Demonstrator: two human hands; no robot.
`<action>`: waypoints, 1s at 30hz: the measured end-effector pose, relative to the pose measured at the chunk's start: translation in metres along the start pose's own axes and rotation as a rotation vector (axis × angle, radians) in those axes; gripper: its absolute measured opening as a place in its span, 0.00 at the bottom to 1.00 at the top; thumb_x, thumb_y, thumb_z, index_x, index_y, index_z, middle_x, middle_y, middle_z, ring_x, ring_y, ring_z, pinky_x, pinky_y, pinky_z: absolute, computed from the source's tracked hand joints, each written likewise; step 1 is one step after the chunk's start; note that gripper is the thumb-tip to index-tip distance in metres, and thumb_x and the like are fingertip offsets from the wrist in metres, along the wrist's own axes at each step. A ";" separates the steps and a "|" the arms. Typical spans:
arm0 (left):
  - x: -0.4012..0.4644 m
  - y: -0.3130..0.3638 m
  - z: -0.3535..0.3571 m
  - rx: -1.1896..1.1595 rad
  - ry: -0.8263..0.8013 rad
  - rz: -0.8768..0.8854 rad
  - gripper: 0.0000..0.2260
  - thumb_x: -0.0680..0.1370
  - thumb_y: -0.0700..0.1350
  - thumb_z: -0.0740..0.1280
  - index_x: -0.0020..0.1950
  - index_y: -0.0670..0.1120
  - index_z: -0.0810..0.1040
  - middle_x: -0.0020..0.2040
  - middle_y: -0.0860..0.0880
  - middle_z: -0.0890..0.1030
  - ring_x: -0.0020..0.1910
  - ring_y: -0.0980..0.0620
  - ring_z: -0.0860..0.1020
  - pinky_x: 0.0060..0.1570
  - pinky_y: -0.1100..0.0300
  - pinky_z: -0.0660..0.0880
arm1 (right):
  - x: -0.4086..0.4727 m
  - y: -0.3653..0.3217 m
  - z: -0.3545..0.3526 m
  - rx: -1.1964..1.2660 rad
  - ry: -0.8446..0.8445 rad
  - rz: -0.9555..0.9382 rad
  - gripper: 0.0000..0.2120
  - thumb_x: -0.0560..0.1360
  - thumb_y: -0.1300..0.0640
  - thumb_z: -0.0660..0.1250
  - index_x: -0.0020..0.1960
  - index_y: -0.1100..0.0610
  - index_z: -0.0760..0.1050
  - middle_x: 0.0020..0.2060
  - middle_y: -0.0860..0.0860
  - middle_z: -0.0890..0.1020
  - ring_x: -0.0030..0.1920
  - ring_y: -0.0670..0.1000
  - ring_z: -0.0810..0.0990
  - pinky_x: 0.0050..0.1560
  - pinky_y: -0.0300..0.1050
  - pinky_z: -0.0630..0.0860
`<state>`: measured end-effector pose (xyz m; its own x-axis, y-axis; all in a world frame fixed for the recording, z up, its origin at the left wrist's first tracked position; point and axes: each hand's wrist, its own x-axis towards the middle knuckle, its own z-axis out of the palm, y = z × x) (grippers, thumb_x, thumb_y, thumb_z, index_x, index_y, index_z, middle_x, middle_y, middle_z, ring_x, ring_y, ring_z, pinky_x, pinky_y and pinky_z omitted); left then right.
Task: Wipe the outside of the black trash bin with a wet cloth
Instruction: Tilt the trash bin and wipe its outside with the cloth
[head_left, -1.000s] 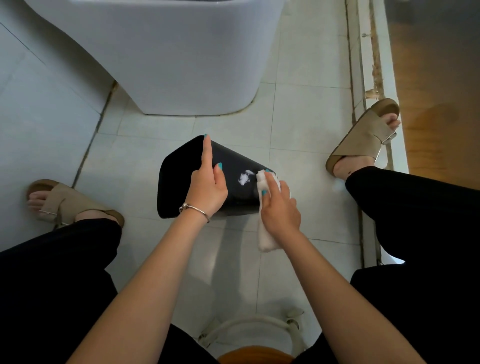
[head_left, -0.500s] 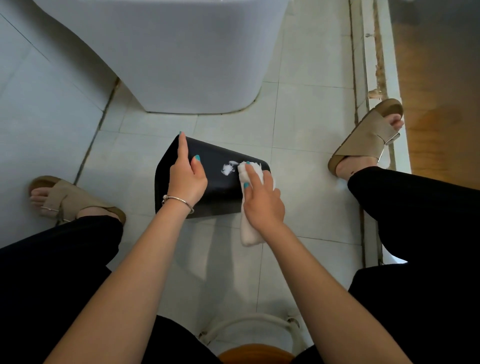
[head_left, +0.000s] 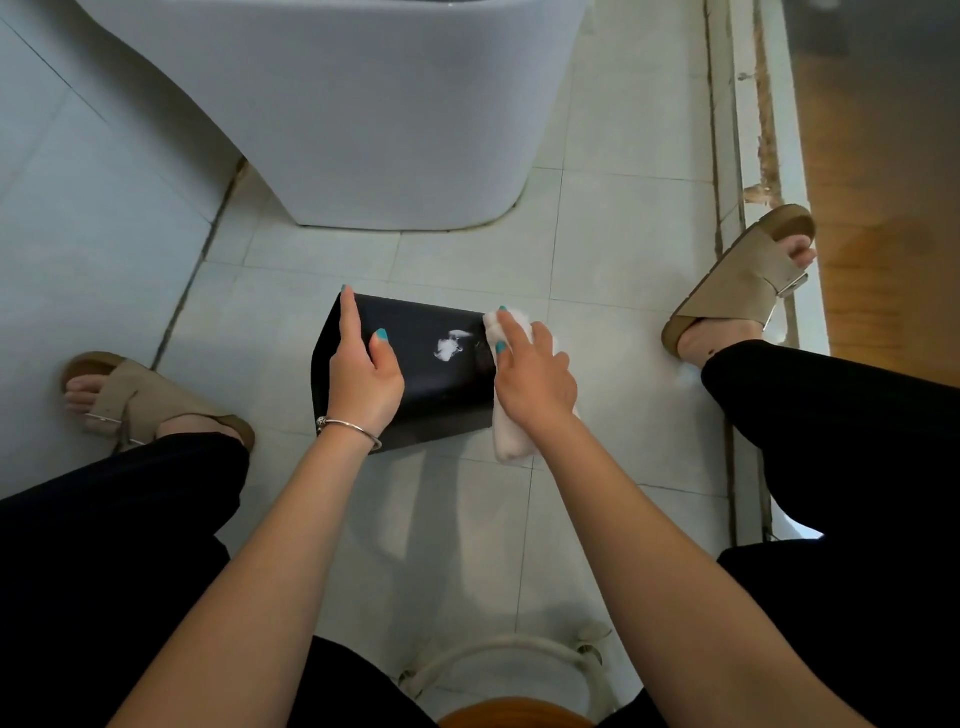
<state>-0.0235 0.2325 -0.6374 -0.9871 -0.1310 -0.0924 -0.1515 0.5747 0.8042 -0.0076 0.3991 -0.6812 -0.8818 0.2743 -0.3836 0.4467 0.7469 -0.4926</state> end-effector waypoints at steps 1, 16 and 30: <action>0.000 0.000 0.000 0.001 0.000 0.003 0.26 0.82 0.39 0.54 0.79 0.46 0.50 0.37 0.62 0.61 0.33 0.64 0.70 0.38 0.69 0.68 | -0.003 -0.004 0.001 -0.011 0.004 -0.029 0.24 0.82 0.53 0.51 0.75 0.36 0.54 0.75 0.49 0.58 0.61 0.61 0.69 0.55 0.54 0.67; 0.008 0.020 0.022 0.037 -0.080 0.030 0.27 0.82 0.40 0.54 0.79 0.48 0.48 0.30 0.48 0.70 0.26 0.51 0.67 0.29 0.59 0.65 | -0.022 -0.015 -0.011 0.052 0.018 -0.125 0.24 0.82 0.52 0.51 0.77 0.38 0.53 0.74 0.49 0.62 0.61 0.59 0.71 0.53 0.53 0.70; 0.000 0.033 0.028 -0.010 -0.132 -0.027 0.26 0.82 0.42 0.52 0.79 0.51 0.46 0.29 0.47 0.67 0.27 0.52 0.66 0.29 0.61 0.63 | -0.041 -0.015 -0.016 0.202 -0.008 -0.214 0.23 0.83 0.52 0.52 0.76 0.38 0.55 0.71 0.48 0.65 0.60 0.57 0.71 0.56 0.56 0.73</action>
<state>-0.0303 0.2745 -0.6274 -0.9810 -0.0381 -0.1900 -0.1780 0.5646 0.8059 0.0194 0.3866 -0.6454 -0.9582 0.1185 -0.2602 0.2729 0.6512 -0.7081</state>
